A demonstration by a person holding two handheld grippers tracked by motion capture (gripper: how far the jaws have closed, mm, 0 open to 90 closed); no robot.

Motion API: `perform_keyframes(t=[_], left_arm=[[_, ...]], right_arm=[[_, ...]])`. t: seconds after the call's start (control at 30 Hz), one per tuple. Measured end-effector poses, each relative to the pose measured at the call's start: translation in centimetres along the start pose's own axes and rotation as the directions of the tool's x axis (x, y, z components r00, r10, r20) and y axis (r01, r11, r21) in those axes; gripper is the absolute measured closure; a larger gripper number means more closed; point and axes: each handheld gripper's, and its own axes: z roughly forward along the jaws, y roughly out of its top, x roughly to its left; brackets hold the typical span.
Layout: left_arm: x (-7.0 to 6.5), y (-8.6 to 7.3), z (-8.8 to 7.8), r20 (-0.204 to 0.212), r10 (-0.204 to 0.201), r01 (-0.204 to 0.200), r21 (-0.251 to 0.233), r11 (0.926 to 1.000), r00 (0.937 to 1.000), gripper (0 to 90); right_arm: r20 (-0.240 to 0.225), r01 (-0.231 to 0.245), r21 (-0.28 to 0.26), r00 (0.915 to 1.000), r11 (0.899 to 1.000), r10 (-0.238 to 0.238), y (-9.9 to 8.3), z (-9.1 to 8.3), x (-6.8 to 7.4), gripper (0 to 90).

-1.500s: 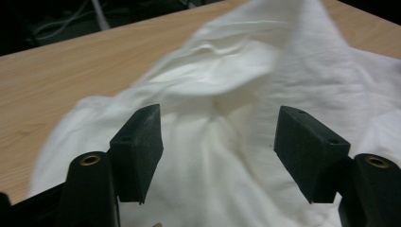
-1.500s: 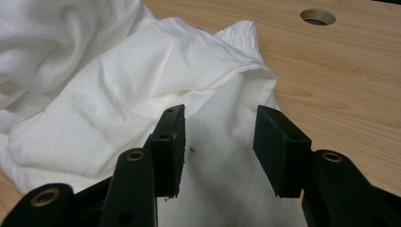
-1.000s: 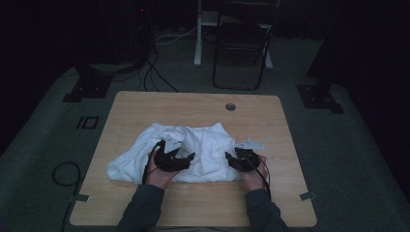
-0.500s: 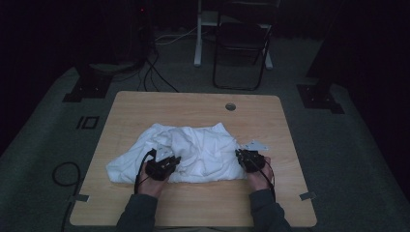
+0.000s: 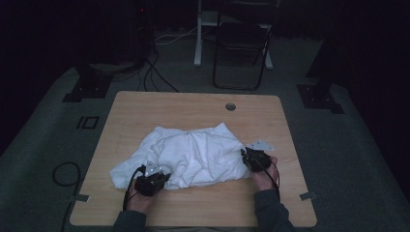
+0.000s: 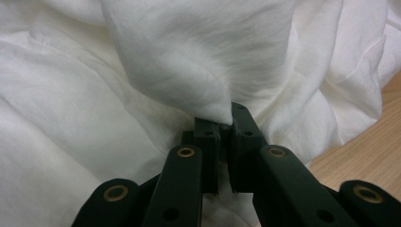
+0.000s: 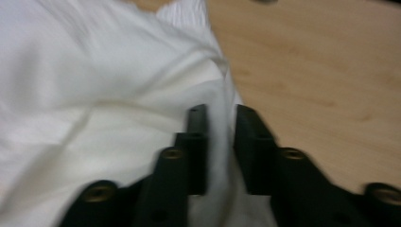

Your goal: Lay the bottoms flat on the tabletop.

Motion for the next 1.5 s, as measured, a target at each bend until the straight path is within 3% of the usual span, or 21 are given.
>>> perform_keyframes(t=[0.13, 0.33, 0.67, 0.83, 0.97, 1.03, 1.13, 1.27, 1.4, 1.5], left_arm=[[0.1, -0.1, 0.2, 0.001, -0.009, 0.009, -0.007, 0.9999, 1.0, 83.7], [0.2, -0.1, 0.3, 0.0, -0.01, 0.01, -0.014, 0.9999, 1.0, 83.4], [0.5, 0.0, 0.8, -0.009, -0.017, 0.016, -0.037, 0.9992, 0.9998, 83.1], [0.8, 0.4, 1.4, -0.026, -0.014, 0.012, -0.05, 0.9987, 0.9996, 83.1], [1.0, 0.6, 2.0, -0.036, -0.033, 0.03, -0.076, 0.9966, 0.9988, 83.2], [1.1, 0.8, 2.3, -0.044, -0.031, 0.027, -0.08, 0.9964, 0.9985, 83.2], [1.3, 1.1, 2.6, -0.054, -0.036, 0.031, -0.082, 0.9961, 0.9979, 83.1], [1.3, 1.5, 2.6, -0.056, -0.041, 0.037, -0.077, 0.9963, 0.9976, 83.0], [1.2, 1.7, 1.1, -0.043, -0.057, 0.051, -0.14, 0.9888, 0.9974, 81.7], [0.6, 2.2, -0.6, -0.037, -0.04, 0.032, -0.187, 0.9818, 0.9985, 81.8]], right_arm=[[-0.001, 0.009, -0.056, 1.0, 0.998, -0.009, 1.1, -1.3, 0.4, 56.7], [-0.056, 0.021, -0.095, 0.9981, 0.995, -0.027, 2.7, -1.5, 1.5, 48.8], [-0.162, 0.034, -0.073, 0.9857, 0.997, -0.046, 3.7, 1.3, 3.9, 38.1], [-0.175, 0.041, 0.001, 0.9838, 0.999, -0.041, 4.0, 3.8, 4.6, 35.6], [-0.173, 0.061, 0.04, 0.9835, 0.997, -0.053, 4.0, 5.0, 4.9, 39.4], [-0.158, 0.063, 0.091, 0.9862, 0.994, -0.048, 3.7, 6.3, 4.8, 47.6], [-0.164, 0.066, 0.107, 0.9854, 0.992, -0.048, 3.5, 6.9, 4.6, 63.3], [-0.149, 0.085, 0.091, 0.9862, 0.992, -0.071, 3.7, 6.3, 4.7, 79.2], [-0.14, 0.082, 0.05, 0.9874, 0.995, -0.074, 3.7, 4.8, 4.4, 81.5], [-0.131, 0.087, 0.014, 0.9877, 0.996, -0.084, 3.4, 3.3, 4.2, 81.7]])
